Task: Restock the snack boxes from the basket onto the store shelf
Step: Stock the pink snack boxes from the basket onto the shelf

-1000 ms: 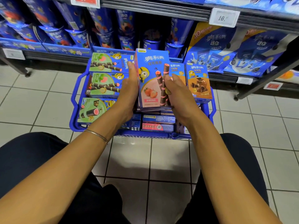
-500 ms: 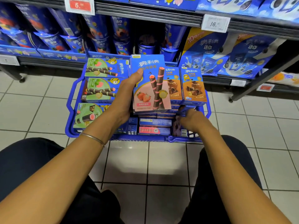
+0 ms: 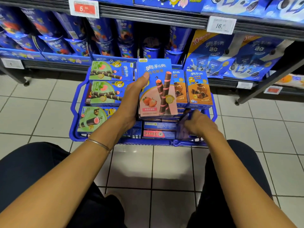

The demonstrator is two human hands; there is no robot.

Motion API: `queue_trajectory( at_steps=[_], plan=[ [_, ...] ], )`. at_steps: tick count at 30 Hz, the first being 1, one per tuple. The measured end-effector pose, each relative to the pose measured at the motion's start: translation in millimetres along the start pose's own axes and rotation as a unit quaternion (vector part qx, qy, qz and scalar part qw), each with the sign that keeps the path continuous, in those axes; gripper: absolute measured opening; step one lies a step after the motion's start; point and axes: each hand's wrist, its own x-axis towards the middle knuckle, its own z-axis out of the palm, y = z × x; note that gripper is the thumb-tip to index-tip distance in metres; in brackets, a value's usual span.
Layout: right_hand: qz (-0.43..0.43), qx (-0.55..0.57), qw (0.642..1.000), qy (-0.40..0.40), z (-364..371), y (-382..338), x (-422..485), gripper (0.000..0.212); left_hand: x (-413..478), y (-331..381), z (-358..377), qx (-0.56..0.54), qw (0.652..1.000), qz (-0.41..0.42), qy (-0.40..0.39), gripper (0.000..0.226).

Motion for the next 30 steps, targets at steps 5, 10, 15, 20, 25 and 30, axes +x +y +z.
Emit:
queue_trajectory(
  at_steps=[5,10,15,20,25,30],
  plan=[
    [-0.063,0.356,0.927,0.096,-39,11,-45,0.016,1,4,2,-0.016,1.000,0.025,0.005,0.044],
    [-0.049,0.592,0.798,0.099,-54,0,-62,0.021,0,6,-1,-0.068,0.997,0.033,-0.005,0.048],
    [-0.080,0.746,0.658,0.073,-53,-8,-61,0.024,1,7,-4,-0.075,0.996,0.050,0.018,0.056],
    [-0.145,0.775,0.615,-0.005,-43,-28,-63,0.033,-1,3,0,0.010,0.996,0.057,0.073,0.080],
    [-0.191,0.692,0.696,0.013,-29,-53,-63,0.022,-1,-3,3,0.059,0.993,0.064,0.084,0.095],
    [-0.190,0.654,0.731,-0.034,-19,-65,-66,0.050,1,-6,1,0.080,0.993,0.062,0.066,0.097]
  ],
)
